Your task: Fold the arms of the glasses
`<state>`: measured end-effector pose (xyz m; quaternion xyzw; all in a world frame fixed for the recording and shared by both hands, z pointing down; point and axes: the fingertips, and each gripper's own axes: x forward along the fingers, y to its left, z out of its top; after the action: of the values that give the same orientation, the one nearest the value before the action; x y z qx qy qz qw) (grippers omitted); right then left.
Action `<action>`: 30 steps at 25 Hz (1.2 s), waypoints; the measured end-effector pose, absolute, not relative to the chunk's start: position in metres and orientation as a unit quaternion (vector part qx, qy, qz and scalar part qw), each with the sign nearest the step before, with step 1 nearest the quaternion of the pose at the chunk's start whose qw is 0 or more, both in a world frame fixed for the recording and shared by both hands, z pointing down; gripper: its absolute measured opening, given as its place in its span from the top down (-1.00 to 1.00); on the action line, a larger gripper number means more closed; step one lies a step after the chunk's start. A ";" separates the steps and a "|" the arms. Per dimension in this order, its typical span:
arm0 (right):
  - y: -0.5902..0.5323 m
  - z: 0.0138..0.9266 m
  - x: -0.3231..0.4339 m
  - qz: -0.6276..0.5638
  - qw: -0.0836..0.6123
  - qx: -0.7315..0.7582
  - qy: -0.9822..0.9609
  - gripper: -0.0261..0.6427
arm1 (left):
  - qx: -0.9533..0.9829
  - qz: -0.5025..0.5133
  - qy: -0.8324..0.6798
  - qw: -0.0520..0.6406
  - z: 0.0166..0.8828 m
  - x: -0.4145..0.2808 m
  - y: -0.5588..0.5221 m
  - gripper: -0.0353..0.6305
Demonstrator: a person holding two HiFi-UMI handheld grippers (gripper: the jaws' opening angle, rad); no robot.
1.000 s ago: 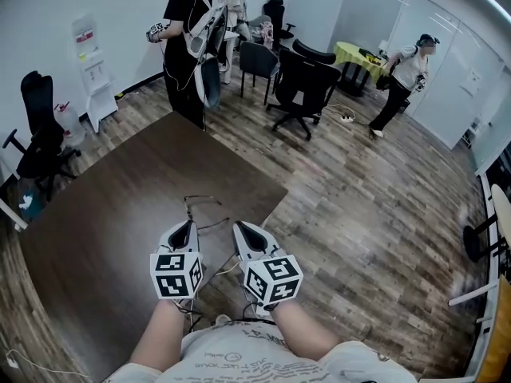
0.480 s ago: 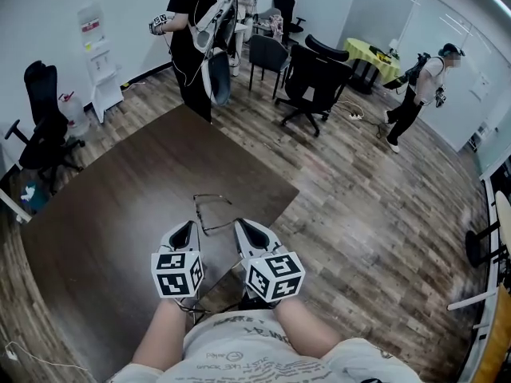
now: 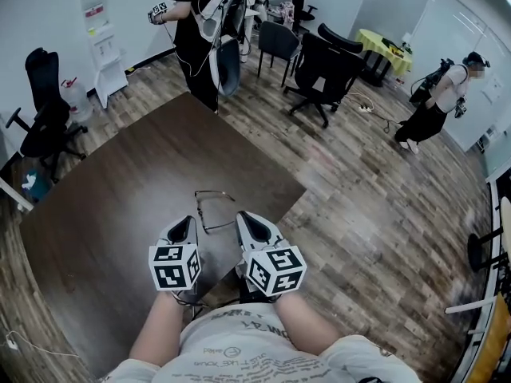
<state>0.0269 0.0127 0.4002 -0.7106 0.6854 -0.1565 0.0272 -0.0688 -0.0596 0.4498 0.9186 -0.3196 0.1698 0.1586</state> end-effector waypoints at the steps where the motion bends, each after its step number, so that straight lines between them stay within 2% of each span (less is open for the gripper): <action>1: 0.008 0.402 0.031 -0.159 0.027 -0.710 0.686 0.87 | 0.917 0.173 -0.321 0.160 0.453 -0.066 -0.063 0.85; 17: -0.089 0.432 0.074 -0.193 -0.028 -0.654 0.731 0.87 | 0.877 0.200 -0.362 0.243 0.505 -0.033 -0.136 0.85; 30: -0.151 0.483 0.087 -0.255 -0.057 -0.588 0.765 0.87 | 0.827 0.312 -0.384 0.266 0.580 -0.028 -0.155 0.84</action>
<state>0.0869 -0.1511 0.4830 -0.5884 0.7654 -0.2545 -0.0572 -0.0276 -0.1547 0.5796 0.8275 -0.3838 0.3117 0.2662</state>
